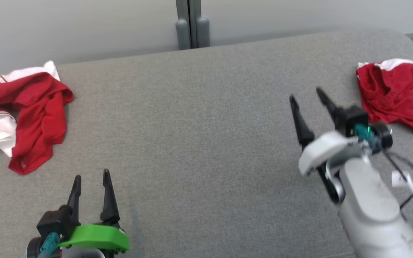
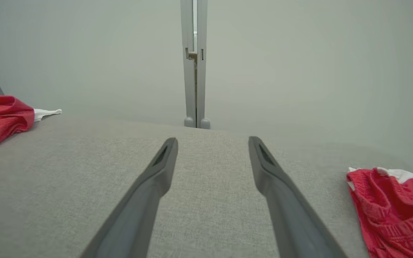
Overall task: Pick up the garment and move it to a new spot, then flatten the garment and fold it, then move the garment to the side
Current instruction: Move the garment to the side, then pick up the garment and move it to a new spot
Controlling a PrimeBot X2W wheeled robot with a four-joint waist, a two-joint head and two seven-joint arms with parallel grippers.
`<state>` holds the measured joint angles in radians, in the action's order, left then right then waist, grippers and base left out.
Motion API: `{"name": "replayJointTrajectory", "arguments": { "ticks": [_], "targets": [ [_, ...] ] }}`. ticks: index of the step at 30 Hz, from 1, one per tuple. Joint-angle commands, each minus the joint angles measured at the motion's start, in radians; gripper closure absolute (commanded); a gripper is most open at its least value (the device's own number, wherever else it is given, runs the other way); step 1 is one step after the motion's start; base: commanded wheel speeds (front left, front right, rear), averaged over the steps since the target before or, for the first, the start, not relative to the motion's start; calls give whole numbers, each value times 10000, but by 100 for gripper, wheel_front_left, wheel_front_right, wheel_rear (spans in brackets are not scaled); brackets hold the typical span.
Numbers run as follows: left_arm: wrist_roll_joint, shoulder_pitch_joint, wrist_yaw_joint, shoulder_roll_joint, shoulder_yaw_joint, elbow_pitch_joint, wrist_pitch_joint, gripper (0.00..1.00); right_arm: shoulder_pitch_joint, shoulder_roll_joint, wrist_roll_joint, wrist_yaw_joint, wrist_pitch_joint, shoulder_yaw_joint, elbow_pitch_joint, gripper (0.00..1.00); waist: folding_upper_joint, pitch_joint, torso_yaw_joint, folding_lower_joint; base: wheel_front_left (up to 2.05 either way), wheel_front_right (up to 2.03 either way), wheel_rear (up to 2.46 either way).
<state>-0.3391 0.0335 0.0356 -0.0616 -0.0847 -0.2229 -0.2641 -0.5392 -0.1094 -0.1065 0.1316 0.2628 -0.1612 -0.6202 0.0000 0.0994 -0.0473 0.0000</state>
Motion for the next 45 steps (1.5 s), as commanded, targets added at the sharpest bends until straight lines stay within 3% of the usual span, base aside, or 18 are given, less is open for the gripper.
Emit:
{"name": "replayJointTrajectory", "arguments": {
  "ticks": [1,7,13,34,38,45],
  "targets": [
    [127,-255,-40,19,32,64,-2,0,617,77,-26,-18,24,87,358,0,0,-409,291,0,0,0,0],
    [174,-723,-31,85,-32,264,-3,0,2903,481,213,-18,25,633,2058,0,0,-605,390,0,0,0,0],
    [141,-991,31,104,-43,471,-3,0,4012,587,-159,-17,26,612,2818,0,0,-674,313,0,0,0,0],
    [98,-967,17,104,-259,388,-4,0,4182,580,-423,-17,27,629,2706,0,0,-703,459,0,0,0,0],
    [57,-826,18,103,-310,351,-4,0,4281,580,-275,-17,27,778,2666,0,0,-675,864,0,0,0,0],
    [188,-775,17,89,-216,290,-4,0,4397,584,-176,-17,27,845,2783,0,0,-775,2653,0,0,0,0]
  ]
}}
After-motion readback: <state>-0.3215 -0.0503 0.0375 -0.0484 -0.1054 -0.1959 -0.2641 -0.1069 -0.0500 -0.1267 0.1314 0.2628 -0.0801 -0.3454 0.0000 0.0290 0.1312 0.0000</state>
